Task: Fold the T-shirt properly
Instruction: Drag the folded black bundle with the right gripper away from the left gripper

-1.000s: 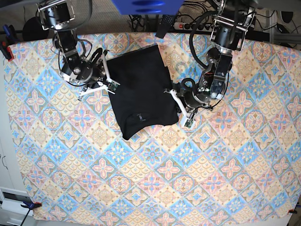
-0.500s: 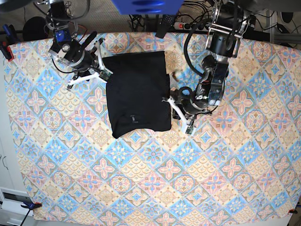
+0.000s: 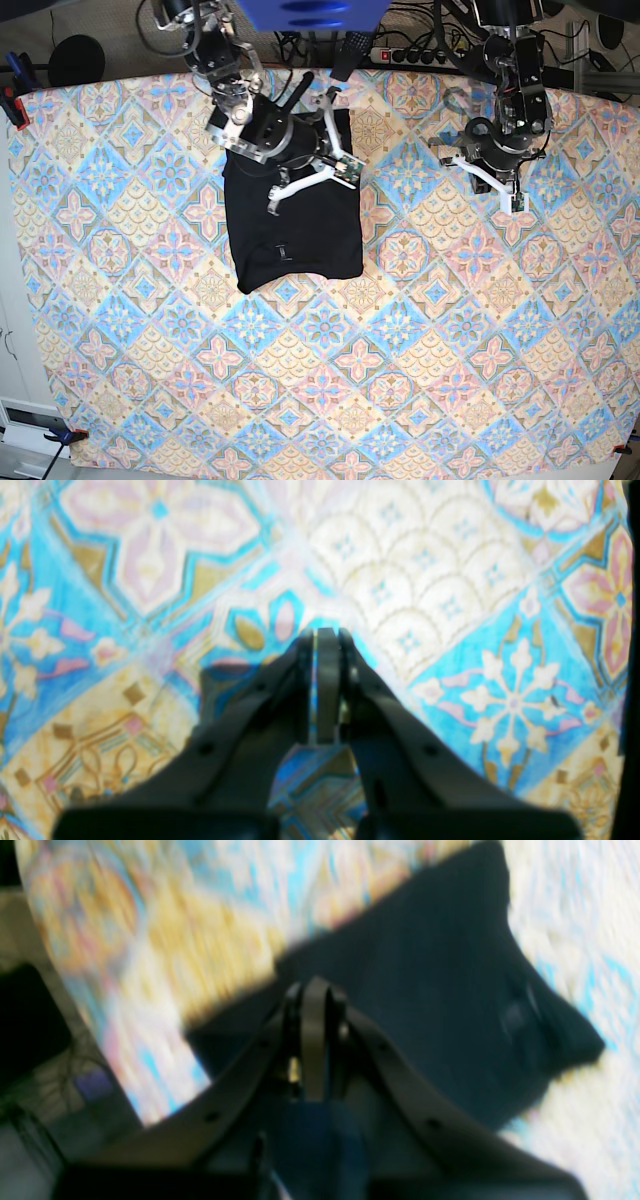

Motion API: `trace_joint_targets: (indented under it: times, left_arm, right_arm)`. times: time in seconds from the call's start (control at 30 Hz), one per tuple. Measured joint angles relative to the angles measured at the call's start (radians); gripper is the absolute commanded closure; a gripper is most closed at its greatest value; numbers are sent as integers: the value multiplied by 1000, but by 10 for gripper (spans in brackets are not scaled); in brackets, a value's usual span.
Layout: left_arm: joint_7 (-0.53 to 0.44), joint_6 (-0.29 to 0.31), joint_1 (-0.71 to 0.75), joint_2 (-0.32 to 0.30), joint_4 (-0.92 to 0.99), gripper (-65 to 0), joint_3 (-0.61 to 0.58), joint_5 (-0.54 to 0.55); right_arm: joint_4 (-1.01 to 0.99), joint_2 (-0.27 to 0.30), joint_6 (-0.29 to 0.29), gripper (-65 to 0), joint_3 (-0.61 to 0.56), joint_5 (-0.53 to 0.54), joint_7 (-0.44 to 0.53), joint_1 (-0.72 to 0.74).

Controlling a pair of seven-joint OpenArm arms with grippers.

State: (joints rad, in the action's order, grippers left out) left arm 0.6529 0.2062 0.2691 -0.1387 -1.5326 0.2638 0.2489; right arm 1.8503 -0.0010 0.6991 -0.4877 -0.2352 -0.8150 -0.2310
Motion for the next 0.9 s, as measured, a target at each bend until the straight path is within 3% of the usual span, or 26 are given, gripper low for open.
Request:
trace_joint_targets:
  times: [0.2,0.43,0.63,0.9]
  left_arm:
    - [-13,1,42,-3,-19,-8,23,132]
    - [-8,0,60,-3,-21,-8,25,179]
    - [-7,0,63,-3,-23,-8,26,201]
    - [-9,0,63,-45,-23,-8,24,257]
  right_arm:
    - [-163,-47,3,0,-22,-1,1,83]
    - [-367,-69,-3,0,-14,-3,11,191]
    - [-560,-70,-16,0,-8,8,151,231]
    - [-647,-84,-11,0,48,35,203,244]
